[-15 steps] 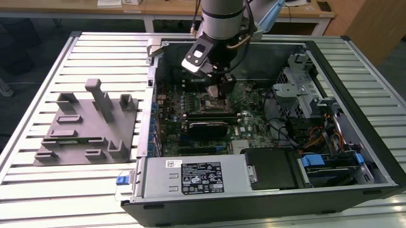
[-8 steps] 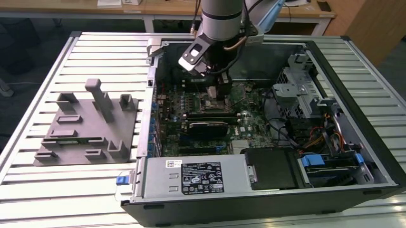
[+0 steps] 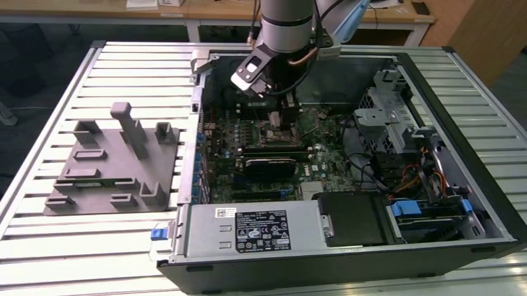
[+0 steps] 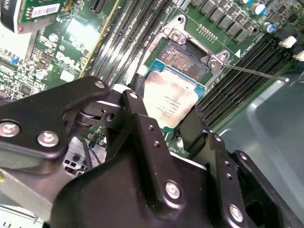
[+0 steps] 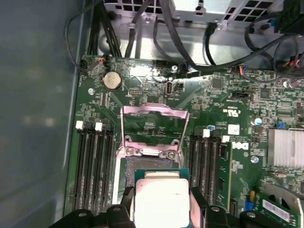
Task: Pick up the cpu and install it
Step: 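Place the cpu into insertion slot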
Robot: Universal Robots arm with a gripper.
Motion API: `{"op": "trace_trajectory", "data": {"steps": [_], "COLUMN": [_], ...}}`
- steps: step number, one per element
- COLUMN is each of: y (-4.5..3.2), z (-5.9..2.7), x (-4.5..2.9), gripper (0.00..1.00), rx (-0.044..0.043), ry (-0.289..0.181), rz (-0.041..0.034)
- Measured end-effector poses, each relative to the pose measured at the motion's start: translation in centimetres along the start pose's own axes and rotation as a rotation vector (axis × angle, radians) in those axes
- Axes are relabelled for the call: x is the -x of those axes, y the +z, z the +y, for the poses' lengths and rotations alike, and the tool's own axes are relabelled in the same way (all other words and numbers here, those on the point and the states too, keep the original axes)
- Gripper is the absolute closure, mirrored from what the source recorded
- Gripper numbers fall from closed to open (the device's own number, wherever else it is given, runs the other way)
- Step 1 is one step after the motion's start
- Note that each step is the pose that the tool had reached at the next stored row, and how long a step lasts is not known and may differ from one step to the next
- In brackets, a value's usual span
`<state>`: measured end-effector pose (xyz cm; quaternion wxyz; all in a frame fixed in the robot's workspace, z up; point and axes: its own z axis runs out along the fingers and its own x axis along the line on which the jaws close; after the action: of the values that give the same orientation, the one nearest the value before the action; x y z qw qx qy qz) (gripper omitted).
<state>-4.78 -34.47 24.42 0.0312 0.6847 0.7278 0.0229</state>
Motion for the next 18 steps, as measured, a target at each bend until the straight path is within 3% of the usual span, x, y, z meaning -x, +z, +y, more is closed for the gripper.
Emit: {"op": "trace_trajectory", "data": {"steps": [8,18], "y": [1.2,1.9], "z": [-0.08,-0.12], "x": [-0.17,-0.35], "gripper": [0.46,0.46], "rx": [-0.0001,-0.0026], "ry": [0.0,0.0], "rz": [-0.0006,-0.0034]}}
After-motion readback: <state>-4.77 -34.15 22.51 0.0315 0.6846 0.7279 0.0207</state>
